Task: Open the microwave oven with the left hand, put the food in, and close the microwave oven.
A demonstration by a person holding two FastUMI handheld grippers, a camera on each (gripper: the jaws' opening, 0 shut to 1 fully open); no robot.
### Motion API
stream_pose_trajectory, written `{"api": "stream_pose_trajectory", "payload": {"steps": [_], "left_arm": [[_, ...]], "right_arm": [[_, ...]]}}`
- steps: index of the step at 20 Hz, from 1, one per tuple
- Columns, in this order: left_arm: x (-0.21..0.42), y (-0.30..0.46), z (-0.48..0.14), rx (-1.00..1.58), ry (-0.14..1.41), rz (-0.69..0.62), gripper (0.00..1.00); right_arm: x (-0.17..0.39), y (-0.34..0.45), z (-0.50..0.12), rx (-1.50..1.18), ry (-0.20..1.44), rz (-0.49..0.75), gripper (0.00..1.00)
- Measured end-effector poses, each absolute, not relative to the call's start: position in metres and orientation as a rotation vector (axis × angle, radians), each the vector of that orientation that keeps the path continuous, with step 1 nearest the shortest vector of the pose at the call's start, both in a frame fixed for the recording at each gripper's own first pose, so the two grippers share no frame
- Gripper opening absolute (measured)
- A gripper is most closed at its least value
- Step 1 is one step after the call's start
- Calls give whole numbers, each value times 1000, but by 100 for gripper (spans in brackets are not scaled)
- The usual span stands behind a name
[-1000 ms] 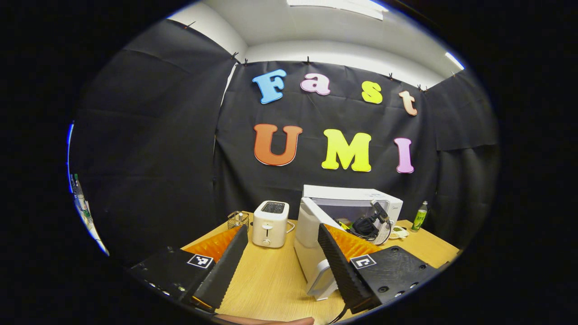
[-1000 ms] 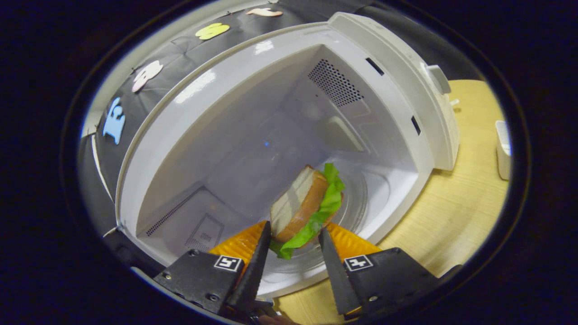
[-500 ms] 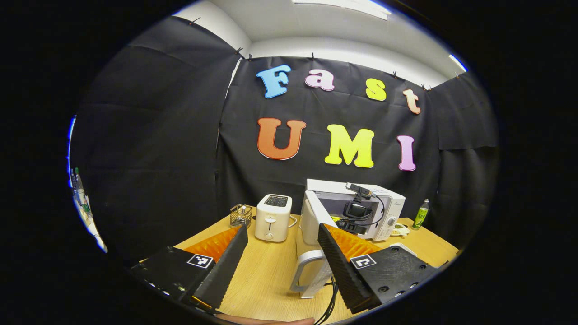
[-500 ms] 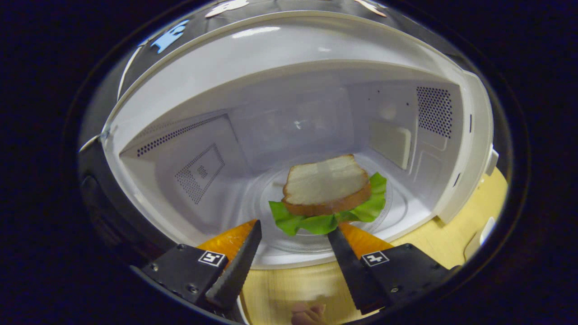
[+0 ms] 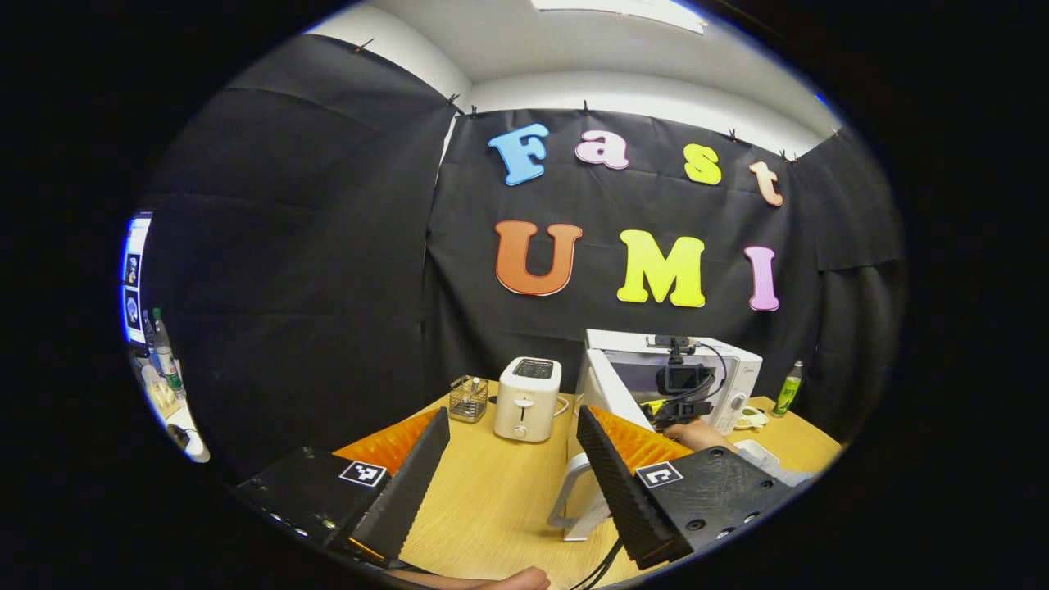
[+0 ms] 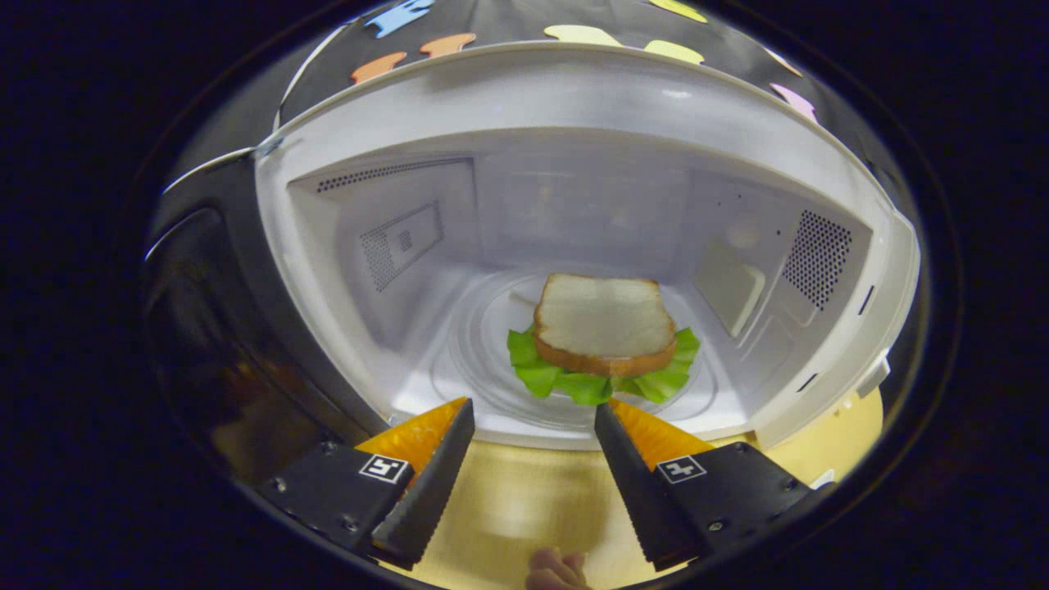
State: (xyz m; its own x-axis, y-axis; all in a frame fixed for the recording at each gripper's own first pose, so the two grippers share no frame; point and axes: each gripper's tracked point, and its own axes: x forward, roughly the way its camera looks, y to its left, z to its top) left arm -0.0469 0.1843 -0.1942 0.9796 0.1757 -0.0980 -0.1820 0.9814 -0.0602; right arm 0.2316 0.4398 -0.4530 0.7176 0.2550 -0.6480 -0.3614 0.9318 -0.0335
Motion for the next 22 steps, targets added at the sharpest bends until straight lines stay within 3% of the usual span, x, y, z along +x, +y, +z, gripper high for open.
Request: {"api": "stream_pose_trajectory", "payload": {"steps": [6,17,18,20,22], "left_arm": [[-53,183,-196,-40,80,191,94],[-41,201,-197,-34,26,199,94],[-37,201,-198,-29,21,187,82],[-27,199,-208,-32,35,158,73],[-17,205,-219,-27,54,161,74]], "right_arm": [[199,428,-412,-144,645,408,95],[108,351,-280,-94,337,431,95],[100,340,-266,-85,304,422,95],[83,316,-239,-71,241,407,94],[67,287,-218,-64,197,382,95]]}}
